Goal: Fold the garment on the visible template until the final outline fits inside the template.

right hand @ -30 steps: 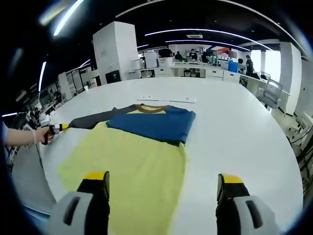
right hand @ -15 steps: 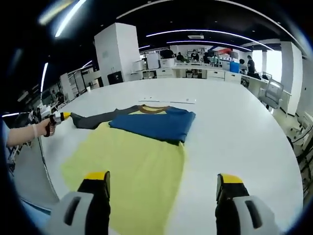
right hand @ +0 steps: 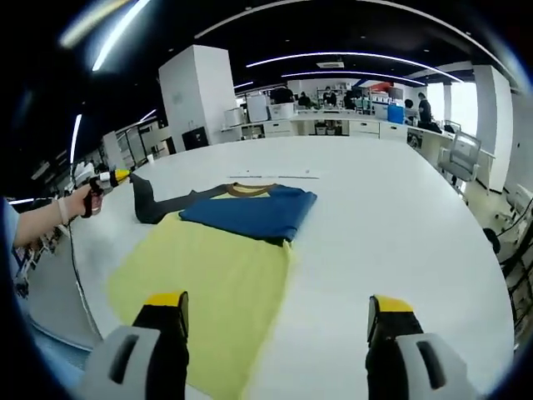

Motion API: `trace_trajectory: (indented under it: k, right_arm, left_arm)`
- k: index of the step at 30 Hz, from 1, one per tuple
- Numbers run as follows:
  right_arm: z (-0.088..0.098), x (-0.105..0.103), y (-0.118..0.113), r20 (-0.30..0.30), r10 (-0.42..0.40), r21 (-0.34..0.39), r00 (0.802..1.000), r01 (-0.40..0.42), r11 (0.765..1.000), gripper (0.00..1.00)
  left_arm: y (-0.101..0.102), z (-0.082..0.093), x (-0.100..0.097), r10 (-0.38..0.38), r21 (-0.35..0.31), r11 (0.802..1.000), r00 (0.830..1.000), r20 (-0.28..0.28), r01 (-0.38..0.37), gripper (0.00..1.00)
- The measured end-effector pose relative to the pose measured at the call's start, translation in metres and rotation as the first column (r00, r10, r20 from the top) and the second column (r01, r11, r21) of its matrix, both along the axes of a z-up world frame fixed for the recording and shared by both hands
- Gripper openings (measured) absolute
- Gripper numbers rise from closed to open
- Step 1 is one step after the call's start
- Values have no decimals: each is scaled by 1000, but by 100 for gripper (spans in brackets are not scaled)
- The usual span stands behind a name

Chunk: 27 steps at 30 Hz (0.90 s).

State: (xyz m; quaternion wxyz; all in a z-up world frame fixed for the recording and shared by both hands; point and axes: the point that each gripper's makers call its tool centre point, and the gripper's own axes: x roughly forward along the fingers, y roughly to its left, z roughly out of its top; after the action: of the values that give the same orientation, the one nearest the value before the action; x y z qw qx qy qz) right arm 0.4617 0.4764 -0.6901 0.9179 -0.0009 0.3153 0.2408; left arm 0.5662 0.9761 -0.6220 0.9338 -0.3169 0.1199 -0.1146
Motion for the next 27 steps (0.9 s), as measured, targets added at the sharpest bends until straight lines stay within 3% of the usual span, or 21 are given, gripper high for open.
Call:
trace_trajectory:
  k: [8,15,21,27]
  right_arm:
    - [-14,3,-20,-11,-1,35,1000,2,999,90]
    - [-12,0,-19,2,39,68,999,-39,997,93]
    - [-20,-2,-20,-8,55,82,998,-54,995,92]
    - [-30,-4,-24,-31,62,84,998,-59,995,92]
  left_arm:
    - [-81,0,30,-106,-25,994,994,-11,105,0]
    - [-143,5,60,-177,-43,983,984,-3,176,0]
    - [-200,12,70,-235,-84,968,972,17,236,0]
    - [-258,2,77,-300,-118,947,954,20,300,0]
